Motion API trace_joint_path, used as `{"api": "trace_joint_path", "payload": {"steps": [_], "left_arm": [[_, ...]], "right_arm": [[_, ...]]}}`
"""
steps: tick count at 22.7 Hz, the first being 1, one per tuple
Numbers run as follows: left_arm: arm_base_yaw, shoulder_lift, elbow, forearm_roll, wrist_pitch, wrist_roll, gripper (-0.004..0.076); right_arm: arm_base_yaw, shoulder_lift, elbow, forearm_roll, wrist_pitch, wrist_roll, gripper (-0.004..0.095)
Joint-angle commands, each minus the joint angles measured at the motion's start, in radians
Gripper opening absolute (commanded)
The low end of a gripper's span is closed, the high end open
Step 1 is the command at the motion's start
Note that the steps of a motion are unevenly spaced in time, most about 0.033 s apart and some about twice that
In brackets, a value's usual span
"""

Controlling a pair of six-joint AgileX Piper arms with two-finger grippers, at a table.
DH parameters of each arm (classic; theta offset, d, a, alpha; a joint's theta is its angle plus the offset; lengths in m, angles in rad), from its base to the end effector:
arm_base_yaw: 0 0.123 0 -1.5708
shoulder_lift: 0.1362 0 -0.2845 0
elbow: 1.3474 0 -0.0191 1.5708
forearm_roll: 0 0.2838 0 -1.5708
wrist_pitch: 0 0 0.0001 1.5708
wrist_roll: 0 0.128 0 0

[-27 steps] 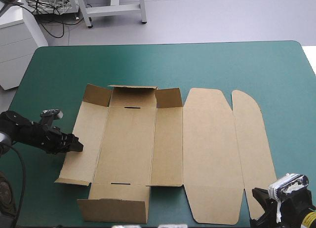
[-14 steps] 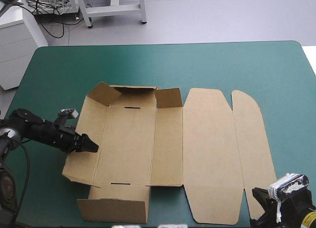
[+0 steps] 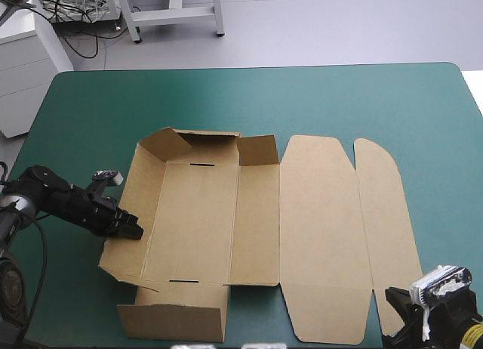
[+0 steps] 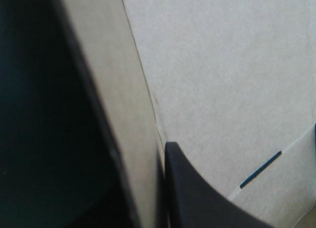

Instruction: Fold the box

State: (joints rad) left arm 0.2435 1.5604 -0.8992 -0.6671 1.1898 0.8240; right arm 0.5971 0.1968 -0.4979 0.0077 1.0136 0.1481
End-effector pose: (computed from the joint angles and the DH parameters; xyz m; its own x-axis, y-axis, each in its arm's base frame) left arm 0.2832 -0.0054 0.1630 -0.9591 0.1948 -0.2055 0.2773 0.7927 -0.5428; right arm 0.0742 0.0515 0.2661 -0.5643 -0.2004 -0.8008 -0.4867 0.8643 0.1267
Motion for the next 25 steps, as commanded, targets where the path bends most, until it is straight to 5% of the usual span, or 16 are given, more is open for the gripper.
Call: {"api": "trace_joint_path", "payload": {"steps": [1,6,11,18,25], "left_arm": [[-0.006,-0.028,-0.020,-0.025,0.019,-0.001,-0.0010],[-0.013,-0.028,-0.063,-0.038,-0.107,0.006,-0.0010],[-0.154,-0.028,-0.296,0.043,-0.157,0.029,-0.0010],[-0.516,-0.018,-0.592,0.489,-0.380,0.029,-0.0010],[-0.738,0.032,-0.633,0.779,-0.435,0.025,-0.0010]], "right_arm": [[-0.003,0.014,-0.026,-0.008,-0.065,-0.009,-0.0013],[-0.003,0.014,-0.026,-0.008,-0.065,-0.009,-0.0014],[-0.003,0.014,-0.026,-0.013,-0.067,-0.009,-0.0014],[-0.003,0.014,-0.026,-0.008,-0.067,-0.009,-0.0014],[-0.003,0.014,-0.026,-0.008,-0.067,-0.009,-0.0014]]}}
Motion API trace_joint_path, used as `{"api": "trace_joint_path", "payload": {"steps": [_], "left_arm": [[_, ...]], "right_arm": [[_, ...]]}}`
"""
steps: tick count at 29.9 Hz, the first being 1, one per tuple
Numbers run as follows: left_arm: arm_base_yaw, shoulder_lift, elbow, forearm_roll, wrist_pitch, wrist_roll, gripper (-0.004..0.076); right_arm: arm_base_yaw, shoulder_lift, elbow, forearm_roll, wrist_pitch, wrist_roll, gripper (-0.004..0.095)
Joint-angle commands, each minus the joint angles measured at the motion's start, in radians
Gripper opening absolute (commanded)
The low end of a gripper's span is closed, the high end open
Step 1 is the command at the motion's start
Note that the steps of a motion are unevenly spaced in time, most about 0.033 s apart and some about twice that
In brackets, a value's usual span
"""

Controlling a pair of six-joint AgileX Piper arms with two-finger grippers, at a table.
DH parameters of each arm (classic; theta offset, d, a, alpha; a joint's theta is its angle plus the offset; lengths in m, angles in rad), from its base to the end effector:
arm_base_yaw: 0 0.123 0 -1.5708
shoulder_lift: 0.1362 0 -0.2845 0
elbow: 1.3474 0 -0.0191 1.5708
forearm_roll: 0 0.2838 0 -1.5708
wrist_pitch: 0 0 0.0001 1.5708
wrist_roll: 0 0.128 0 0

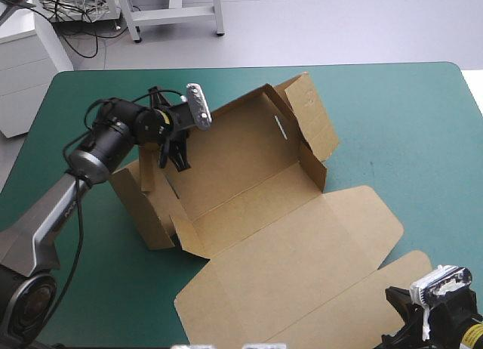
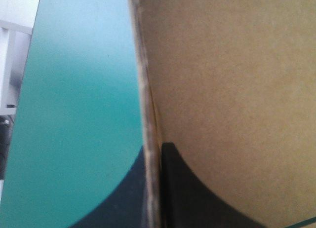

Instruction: Fold the box

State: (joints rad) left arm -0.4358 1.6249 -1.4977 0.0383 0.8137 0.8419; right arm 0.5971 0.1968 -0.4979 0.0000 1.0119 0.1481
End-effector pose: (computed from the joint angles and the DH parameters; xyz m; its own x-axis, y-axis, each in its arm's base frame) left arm 0.3842 -0.1750 0.3136 -0.1320 0.9030 -0.4089 0.7832 0.3478 0.5153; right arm 0.0748 0.0508 0.2663 -0.5606 -0.2027 -0.8029 -0.4848 0.8664 0.1198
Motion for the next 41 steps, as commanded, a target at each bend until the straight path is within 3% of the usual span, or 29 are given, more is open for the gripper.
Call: {"api": "trace_joint_path", "payload": {"steps": [1,8,14,24,30,36,38,41], "left_arm": [[-0.082,-0.033,-0.035,0.087,-0.068,0.007,-0.0010],[-0.208,-0.055,-0.035,0.283,-0.198,0.002,-0.0010],[-0.277,-0.066,-0.010,0.332,-0.199,-0.010,-0.0010],[-0.401,-0.210,0.282,0.757,-0.308,-0.329,-0.0010],[-0.411,-0.255,0.405,0.837,-0.339,-0.391,-0.0010],[-0.411,-0.255,0.437,0.957,-0.349,-0.604,-0.0010],[-0.411,-0.255,0.437,0.994,-0.336,-0.644,-0.0010],[-0.411,-0.255,0.437,1.018,-0.334,-0.658,-0.0010]], "right_arm": [[-0.003,0.014,-0.026,-0.006,-0.065,-0.009,-0.0014],[-0.003,0.014,-0.026,-0.006,-0.065,-0.009,-0.0014],[-0.003,0.014,-0.026,-0.006,-0.065,-0.007,-0.0014],[-0.003,0.014,-0.026,-0.006,-0.065,-0.007,-0.0014],[-0.003,0.014,-0.026,-0.006,-0.065,-0.007,-0.0014],[-0.003,0.018,-0.026,-0.006,-0.065,-0.005,-0.0008],[-0.003,0.018,-0.026,0.000,-0.065,-0.010,0.0029],[-0.003,0.018,-0.026,0.000,-0.059,-0.031,0.0198]]}}
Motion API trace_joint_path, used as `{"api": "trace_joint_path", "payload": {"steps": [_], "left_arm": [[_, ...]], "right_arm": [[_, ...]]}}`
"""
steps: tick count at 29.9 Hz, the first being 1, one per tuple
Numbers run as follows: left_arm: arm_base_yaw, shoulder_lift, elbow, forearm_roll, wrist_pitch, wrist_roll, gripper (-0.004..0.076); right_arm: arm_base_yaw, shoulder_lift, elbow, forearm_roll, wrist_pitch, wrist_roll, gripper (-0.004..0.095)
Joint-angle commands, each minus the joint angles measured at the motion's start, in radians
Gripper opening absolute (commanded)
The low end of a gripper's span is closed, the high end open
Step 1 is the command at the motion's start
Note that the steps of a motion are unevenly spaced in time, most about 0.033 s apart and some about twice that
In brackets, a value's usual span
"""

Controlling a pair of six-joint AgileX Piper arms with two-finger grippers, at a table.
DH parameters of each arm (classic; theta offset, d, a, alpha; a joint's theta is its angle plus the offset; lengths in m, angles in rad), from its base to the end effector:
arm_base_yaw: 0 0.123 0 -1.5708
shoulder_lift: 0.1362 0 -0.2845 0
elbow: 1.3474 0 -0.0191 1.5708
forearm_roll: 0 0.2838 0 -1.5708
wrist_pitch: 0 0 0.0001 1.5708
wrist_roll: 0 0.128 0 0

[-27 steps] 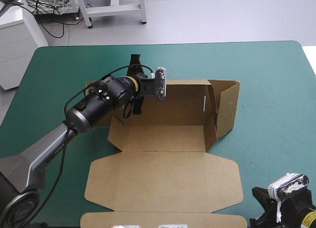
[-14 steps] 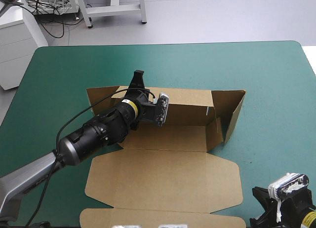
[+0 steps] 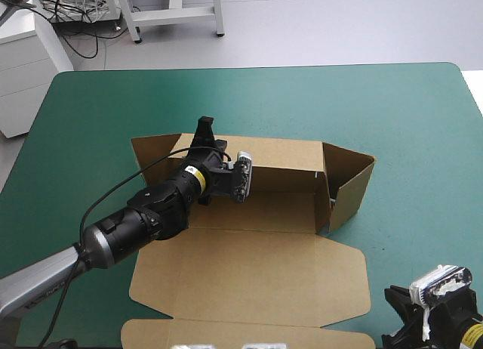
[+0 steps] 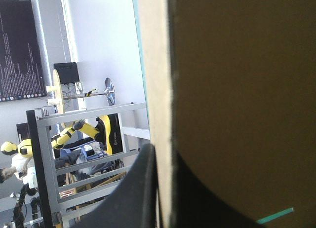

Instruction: Fold the box

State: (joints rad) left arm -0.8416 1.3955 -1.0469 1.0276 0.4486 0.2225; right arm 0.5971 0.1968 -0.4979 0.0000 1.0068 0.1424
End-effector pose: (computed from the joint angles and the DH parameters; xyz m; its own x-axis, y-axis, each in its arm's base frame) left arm 0.2833 -0.2456 0.2948 0.3281 0.9331 -0.1470 0.4721 -0.0272 0.8811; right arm 0.0751 0.0511 0.2668 -0.5544 -0.2053 -0.8065 -0.4885 0.8649 0.1156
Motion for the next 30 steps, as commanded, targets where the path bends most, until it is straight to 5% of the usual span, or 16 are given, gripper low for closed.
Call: {"api": "trace_joint_path", "payload": {"steps": [1,4,7,17,30], "left_arm": [[-0.005,-0.026,-0.014,0.028,0.031,-0.040,-0.0010],[-0.005,-0.026,-0.014,0.028,0.038,-0.096,-0.0010],[-0.005,-0.026,-0.010,0.028,0.057,-0.119,-0.0010],[-0.005,-0.024,0.019,0.042,0.064,-0.119,-0.0010],[-0.005,-0.024,0.019,0.040,0.088,-0.119,-0.0010]], "right_arm": [[-0.003,0.018,-0.026,-0.006,-0.054,-0.026,0.0274],[-0.003,0.018,-0.026,-0.010,-0.054,-0.026,0.0464],[-0.003,0.018,-0.026,-0.016,-0.057,-0.006,0.0532],[-0.003,0.103,-0.112,-0.131,-0.080,0.140,0.0503],[-0.003,0.435,-0.414,-0.296,-0.086,0.144,0.0494]]}}
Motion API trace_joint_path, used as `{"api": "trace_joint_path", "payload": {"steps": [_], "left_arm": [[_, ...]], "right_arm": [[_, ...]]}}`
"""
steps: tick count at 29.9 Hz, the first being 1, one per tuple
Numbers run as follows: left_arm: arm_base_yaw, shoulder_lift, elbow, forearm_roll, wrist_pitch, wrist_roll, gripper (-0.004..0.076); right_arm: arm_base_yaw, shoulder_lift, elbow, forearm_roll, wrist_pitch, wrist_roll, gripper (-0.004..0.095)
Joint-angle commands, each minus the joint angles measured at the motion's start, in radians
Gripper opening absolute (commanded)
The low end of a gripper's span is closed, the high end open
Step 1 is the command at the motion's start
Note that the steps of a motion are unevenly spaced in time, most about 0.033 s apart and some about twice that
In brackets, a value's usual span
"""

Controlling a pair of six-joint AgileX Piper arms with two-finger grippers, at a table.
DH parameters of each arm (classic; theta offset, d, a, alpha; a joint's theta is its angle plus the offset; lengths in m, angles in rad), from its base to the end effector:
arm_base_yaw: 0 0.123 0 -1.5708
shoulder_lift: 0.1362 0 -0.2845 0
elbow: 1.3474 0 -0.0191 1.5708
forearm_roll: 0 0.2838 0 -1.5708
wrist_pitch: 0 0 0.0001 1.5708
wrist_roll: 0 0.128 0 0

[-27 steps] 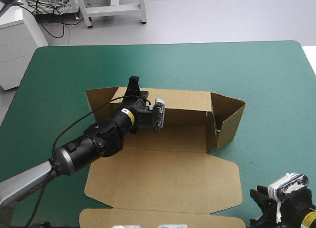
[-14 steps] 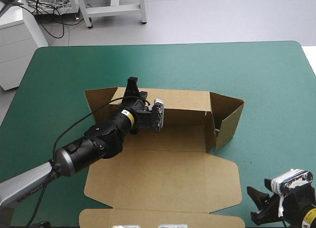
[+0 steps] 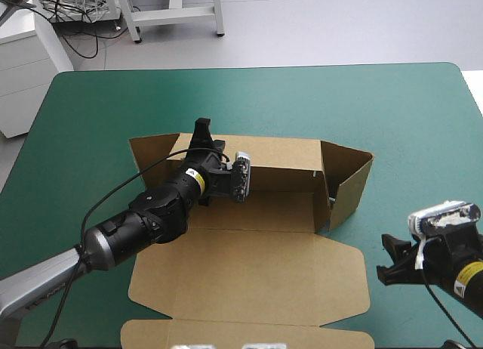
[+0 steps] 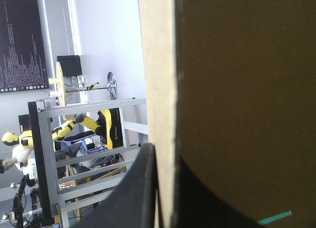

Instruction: Fold the box

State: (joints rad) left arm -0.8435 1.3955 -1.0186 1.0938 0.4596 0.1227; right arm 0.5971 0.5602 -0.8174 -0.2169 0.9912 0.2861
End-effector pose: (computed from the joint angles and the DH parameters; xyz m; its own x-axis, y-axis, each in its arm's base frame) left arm 0.2829 -0.2419 0.2867 0.2948 0.9418 -0.1614 0.4792 0.0004 0.8777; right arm 0.1318 0.0617 0.3444 -0.5560 -0.1815 -0.8112 -0.3462 0.9378 0.0275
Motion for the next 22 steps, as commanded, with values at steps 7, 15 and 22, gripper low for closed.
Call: {"api": "trace_joint_path", "payload": {"steps": [7,15,22], "left_arm": [[-0.003,-0.024,-0.010,-0.026,0.077,-0.019,-0.0010],[-0.003,-0.024,-0.010,-0.026,0.077,-0.019,-0.0010],[-0.003,-0.024,-0.010,-0.028,0.077,-0.019,-0.0010]], "right_arm": [[-0.003,0.248,-0.271,-0.181,-0.070,0.031,0.0494],[-0.008,0.445,-0.484,-0.203,-0.041,0.002,0.0494],[-0.132,0.628,-0.671,-0.071,0.007,-0.148,0.0461]]}}
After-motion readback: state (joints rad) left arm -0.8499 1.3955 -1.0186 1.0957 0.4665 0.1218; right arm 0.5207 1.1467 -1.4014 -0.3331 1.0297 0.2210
